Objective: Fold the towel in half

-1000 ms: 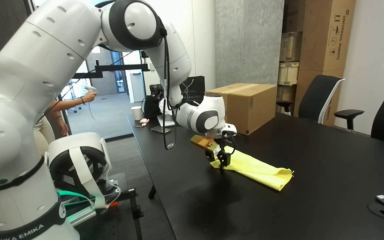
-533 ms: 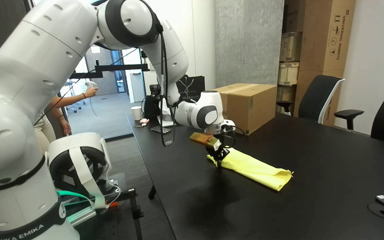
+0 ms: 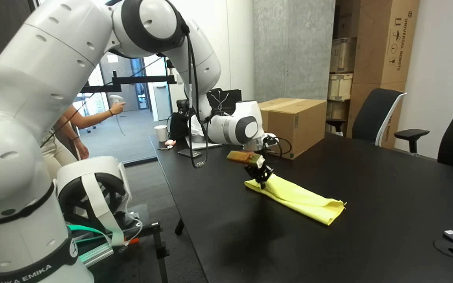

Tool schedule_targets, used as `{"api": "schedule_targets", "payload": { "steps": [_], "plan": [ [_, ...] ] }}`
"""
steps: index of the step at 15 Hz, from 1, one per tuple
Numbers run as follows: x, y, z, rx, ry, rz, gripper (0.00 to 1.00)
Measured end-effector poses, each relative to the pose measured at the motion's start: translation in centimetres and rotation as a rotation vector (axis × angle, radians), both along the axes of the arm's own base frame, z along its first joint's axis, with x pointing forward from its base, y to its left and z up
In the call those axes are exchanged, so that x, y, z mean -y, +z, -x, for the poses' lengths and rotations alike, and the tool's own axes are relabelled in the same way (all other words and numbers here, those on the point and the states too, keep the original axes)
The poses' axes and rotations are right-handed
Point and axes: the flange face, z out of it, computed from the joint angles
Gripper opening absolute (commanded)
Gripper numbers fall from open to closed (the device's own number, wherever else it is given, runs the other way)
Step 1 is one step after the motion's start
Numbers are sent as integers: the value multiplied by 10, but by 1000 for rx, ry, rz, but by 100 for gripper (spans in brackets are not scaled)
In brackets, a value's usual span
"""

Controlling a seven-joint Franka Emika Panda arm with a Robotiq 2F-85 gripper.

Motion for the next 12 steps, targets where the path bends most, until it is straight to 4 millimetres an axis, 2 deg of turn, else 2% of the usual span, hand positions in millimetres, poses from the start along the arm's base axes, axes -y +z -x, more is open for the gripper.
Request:
{"api": "schedule_targets", "payload": {
  "steps": [7,12],
  "plan": [
    [-12,34,-40,26,4,7,9],
    [-43,35,-65,51,31,-23,9]
  ]
}}
